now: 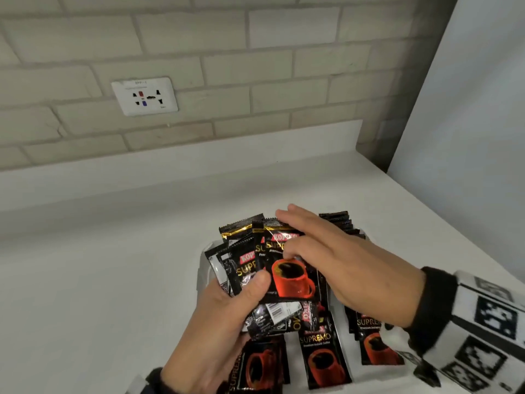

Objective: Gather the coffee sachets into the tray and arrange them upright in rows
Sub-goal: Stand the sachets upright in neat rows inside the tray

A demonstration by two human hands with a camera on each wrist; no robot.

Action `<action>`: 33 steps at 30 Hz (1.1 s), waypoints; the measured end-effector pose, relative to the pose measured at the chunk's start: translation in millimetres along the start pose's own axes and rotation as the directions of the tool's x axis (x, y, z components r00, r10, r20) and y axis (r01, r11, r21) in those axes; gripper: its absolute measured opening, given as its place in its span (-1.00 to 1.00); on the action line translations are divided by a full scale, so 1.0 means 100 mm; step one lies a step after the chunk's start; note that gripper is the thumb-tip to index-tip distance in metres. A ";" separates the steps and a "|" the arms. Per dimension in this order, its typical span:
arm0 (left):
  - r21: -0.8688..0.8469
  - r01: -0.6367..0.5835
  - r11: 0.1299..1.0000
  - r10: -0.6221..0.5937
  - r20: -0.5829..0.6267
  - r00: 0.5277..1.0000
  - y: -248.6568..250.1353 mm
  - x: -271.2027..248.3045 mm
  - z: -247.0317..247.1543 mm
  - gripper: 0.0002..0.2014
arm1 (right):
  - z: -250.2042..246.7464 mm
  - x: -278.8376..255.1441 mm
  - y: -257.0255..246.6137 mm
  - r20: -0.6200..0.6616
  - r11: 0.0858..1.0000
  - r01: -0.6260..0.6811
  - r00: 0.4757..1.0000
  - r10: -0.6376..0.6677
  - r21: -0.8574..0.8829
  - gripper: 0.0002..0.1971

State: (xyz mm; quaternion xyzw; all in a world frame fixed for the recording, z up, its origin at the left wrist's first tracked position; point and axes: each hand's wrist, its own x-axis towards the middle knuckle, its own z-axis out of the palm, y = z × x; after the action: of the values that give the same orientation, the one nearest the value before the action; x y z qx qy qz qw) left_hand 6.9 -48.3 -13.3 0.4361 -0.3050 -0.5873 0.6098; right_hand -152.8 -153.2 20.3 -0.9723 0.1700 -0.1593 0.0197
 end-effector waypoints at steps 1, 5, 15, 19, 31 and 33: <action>0.042 -0.020 0.999 0.020 0.012 1.000 -0.01 0.00 0.00 -0.29 | 0.03 -0.02 0.01 0.027 1.000 0.005 1.000 -0.006 0.022 -0.53; 0.182 -0.045 0.982 0.054 -0.047 0.997 -0.04 0.01 -0.02 -0.46 | -0.06 0.02 -0.06 0.120 0.944 -0.082 0.992 0.046 0.318 -0.61; 0.392 -0.131 0.910 0.139 0.007 0.990 0.18 -0.02 -0.17 -0.46 | -0.36 0.45 -0.08 0.236 0.687 -0.418 0.907 0.347 0.595 -0.51; 0.289 -0.184 0.939 0.222 -0.102 0.970 0.28 -0.07 -0.34 -0.41 | -0.33 0.60 -0.06 0.265 0.647 -0.437 0.898 0.351 0.625 -0.50; 0.177 -0.307 0.935 0.353 -0.394 0.849 0.47 -0.29 -0.73 -0.83 | 0.00 0.71 -0.28 0.552 0.959 -0.254 0.821 0.146 0.124 -0.91; 0.173 -0.289 0.942 0.334 -0.374 0.865 0.45 -0.29 -0.70 -0.83 | 0.13 0.71 -0.37 0.578 0.986 -0.164 0.807 0.123 0.020 -0.88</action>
State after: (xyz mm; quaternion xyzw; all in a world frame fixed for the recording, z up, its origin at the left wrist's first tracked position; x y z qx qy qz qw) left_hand 85.9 -11.2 0.5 0.5243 -0.2733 -0.3621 0.7206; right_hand -73.7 -142.8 32.4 -0.9581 0.2235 0.1372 0.1155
